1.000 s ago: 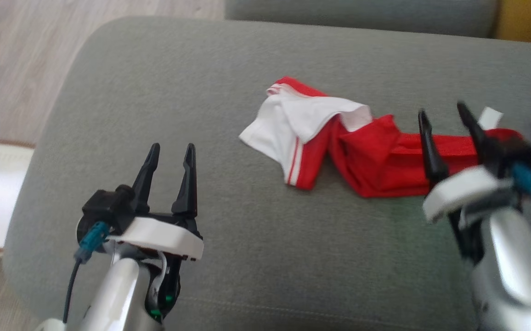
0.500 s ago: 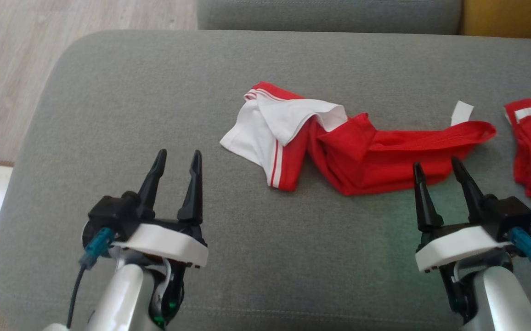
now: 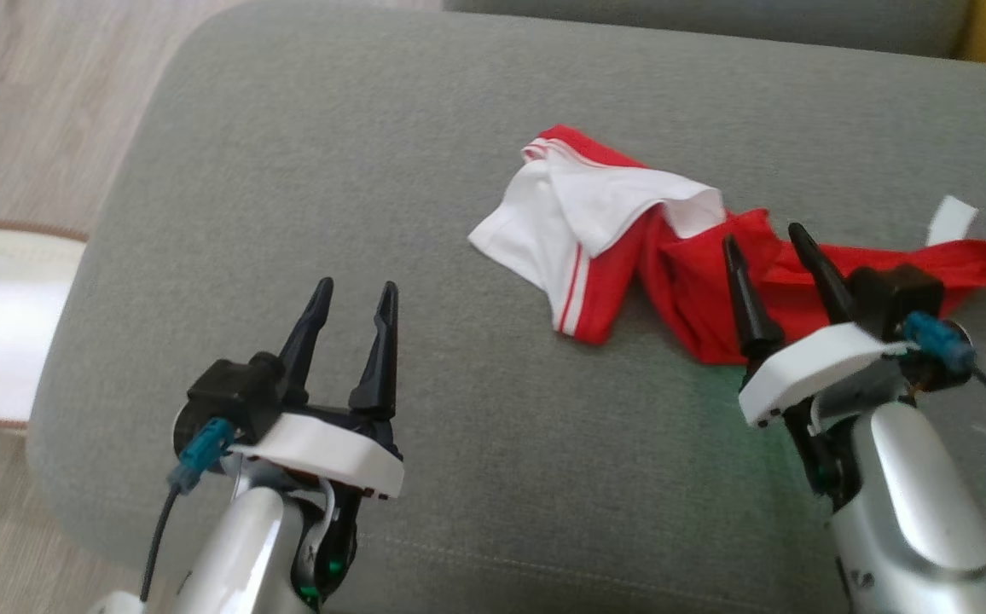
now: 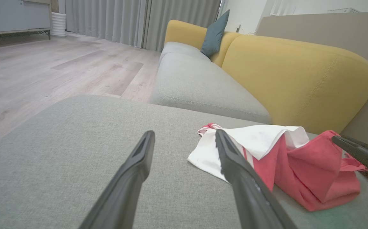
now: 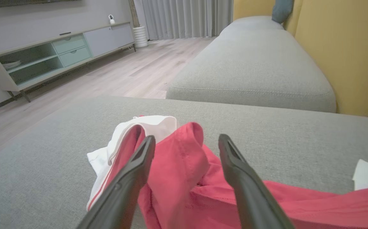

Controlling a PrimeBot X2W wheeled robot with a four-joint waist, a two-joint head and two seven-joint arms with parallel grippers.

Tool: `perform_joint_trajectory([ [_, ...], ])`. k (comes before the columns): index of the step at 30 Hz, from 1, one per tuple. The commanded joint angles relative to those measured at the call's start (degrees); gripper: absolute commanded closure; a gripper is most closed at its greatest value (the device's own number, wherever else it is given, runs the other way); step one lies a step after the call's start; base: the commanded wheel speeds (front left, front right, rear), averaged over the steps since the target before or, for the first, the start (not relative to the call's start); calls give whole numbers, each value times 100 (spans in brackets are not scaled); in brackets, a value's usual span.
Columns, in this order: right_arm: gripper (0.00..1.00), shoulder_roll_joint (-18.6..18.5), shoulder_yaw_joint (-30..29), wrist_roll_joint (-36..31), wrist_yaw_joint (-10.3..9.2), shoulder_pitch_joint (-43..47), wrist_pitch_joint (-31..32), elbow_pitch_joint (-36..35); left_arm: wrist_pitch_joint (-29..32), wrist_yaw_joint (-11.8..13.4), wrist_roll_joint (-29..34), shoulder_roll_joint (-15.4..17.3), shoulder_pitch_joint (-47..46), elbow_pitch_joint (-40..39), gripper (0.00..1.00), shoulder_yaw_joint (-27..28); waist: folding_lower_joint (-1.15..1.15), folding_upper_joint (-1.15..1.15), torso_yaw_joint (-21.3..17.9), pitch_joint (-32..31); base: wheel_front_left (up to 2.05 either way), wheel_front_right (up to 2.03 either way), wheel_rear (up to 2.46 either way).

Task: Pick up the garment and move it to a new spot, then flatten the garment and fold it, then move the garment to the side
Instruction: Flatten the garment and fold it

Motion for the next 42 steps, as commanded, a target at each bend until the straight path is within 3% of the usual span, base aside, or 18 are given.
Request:
perform_joint_trajectory([
  [1,0,-72,138,46,37,-295,10,-99,-70,15,-38,40,-285,-149,0,158,0,0,115,78,0,0,0],
  [4,0,-151,188,157,37,-484,81,149,-70,28,-49,40,-296,-125,0,151,0,0,194,113,0,0,0],
  [5,22,-178,219,182,37,-532,90,212,-70,33,-49,40,-297,-117,0,156,0,0,207,118,0,0,0],
  [6,100,-196,233,204,37,-576,76,257,-70,35,-48,40,-299,-112,0,164,0,0,214,123,0,0,0],
  [13,100,-251,235,69,37,-674,-161,191,-70,56,2,40,-241,-69,0,279,0,0,-1,-32,0,0,0],
  [22,100,-337,-75,-55,37,-348,-28,-873,-70,56,40,40,-104,-118,0,417,0,0,-615,-357,0,0,0],
  [28,100,-475,-569,-200,37,236,366,-1869,-70,56,53,40,-26,-164,0,437,0,0,-1018,-426,0,0,0],
  [33,100,-384,-1211,-208,37,893,646,-2543,-70,54,69,40,-17,-197,0,468,0,0,-1237,-369,0,0,0],
  [38,100,-186,-1647,-134,37,1565,761,-2816,-70,5,105,40,-30,-165,0,480,0,0,-1331,-327,0,0,0],
  [42,100,-59,-1822,-101,37,2120,887,-2651,-70,-37,141,40,-54,-132,0,509,0,0,-1364,-303,0,0,0],
])
